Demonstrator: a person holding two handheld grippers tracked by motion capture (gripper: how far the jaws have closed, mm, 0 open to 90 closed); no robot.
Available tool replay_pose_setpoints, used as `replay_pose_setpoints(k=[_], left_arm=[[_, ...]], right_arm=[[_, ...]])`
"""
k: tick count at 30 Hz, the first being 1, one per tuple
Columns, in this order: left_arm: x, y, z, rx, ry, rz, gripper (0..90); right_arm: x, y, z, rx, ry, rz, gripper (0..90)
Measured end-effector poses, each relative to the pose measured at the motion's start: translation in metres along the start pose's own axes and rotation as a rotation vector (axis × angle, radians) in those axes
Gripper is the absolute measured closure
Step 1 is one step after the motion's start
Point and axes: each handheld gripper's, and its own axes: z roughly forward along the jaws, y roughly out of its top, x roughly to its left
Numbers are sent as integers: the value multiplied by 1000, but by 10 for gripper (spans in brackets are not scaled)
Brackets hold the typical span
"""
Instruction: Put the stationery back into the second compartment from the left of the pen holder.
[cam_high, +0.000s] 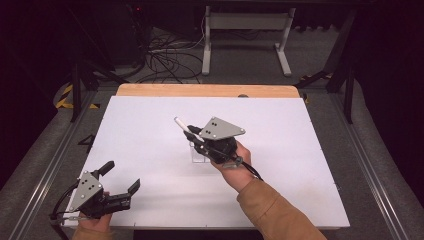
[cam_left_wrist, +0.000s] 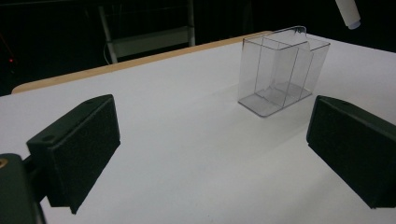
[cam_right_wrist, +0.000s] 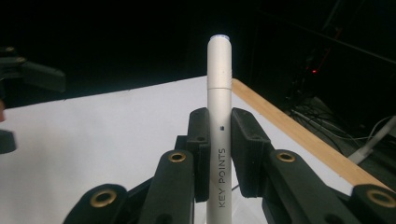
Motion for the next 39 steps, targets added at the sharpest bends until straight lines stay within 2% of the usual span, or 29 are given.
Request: replay_pose_setpoints(k=[9, 15, 26, 32, 39], left_arm=[[0, 0, 1, 1, -2, 0, 33], [0, 0, 1, 1, -2, -2, 34], [0, 0, 0, 1, -3, -3, 34], [0, 0, 0, 2, -3, -2, 34], [0, 0, 1, 1, -3, -1, 34]], right_arm=[[-23, -11, 2, -48, -89, 98, 781], [-34, -17, 8, -54, -131, 123, 781], [-40, -23, 18, -70, -196, 152, 781], [-39, -25, 21, -79, -237, 141, 779], [-40, -29, 27, -70, -237, 146, 780]])
